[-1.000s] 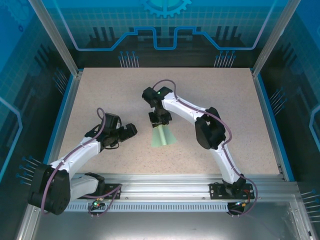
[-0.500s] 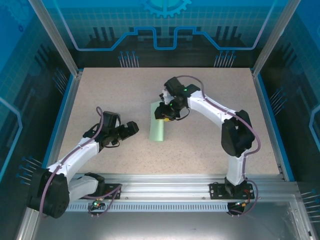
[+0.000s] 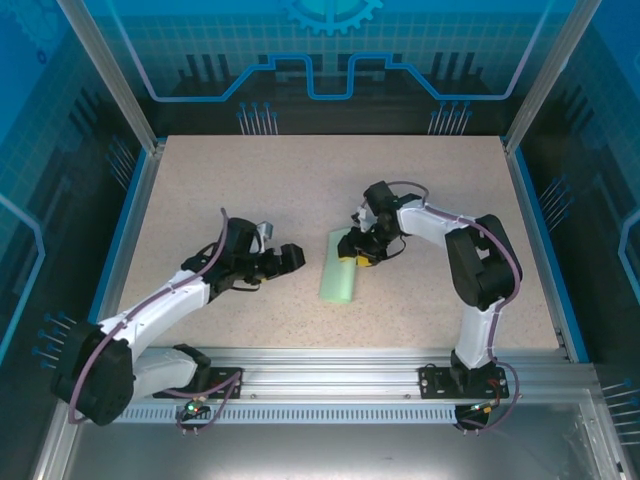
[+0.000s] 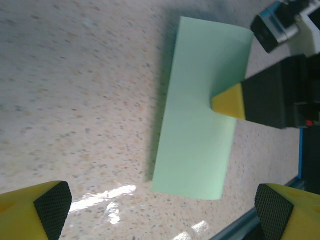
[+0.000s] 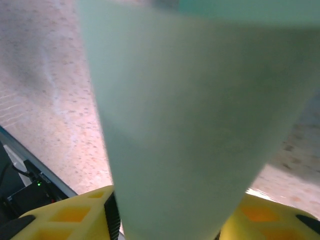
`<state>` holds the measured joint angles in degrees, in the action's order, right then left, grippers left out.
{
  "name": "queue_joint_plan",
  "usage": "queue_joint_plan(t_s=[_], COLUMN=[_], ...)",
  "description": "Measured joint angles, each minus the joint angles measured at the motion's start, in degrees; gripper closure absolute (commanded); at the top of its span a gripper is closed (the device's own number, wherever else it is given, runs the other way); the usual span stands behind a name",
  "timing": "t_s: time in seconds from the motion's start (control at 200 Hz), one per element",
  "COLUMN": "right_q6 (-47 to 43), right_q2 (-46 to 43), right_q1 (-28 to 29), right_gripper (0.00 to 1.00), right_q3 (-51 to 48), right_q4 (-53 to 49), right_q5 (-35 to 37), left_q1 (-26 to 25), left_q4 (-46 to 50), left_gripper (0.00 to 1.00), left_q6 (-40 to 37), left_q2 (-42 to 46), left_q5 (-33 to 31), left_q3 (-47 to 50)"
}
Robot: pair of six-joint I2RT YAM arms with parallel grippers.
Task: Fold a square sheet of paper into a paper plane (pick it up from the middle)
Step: Fold the square sheet of paper in half at the center of the table.
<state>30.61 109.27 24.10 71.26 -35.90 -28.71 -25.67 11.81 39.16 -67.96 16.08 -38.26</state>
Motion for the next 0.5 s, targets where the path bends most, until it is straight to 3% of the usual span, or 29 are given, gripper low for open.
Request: queue_joint_plan(t_s=[0.21,0.5], right_q6=[-3.7,-6.2], right_q2=[-3.0,-5.6], right_q1=[-3.2,-4.4], right_gripper=[0.29,0.30], right_q3=[-3.1,-4.6], right_q4=[-1.2,-2.8], right_q5=[3.5,8.8], left_q1=[-3.9,-6.3], left_q4=[-1.7,-3.1], left_gripper=[0.03,0.12], left_q6=[1.4,2.1], left_q2=[-5.6,-10.3], left_q5=[-0.4,-1.0], left_q3=[-1.9,-5.0])
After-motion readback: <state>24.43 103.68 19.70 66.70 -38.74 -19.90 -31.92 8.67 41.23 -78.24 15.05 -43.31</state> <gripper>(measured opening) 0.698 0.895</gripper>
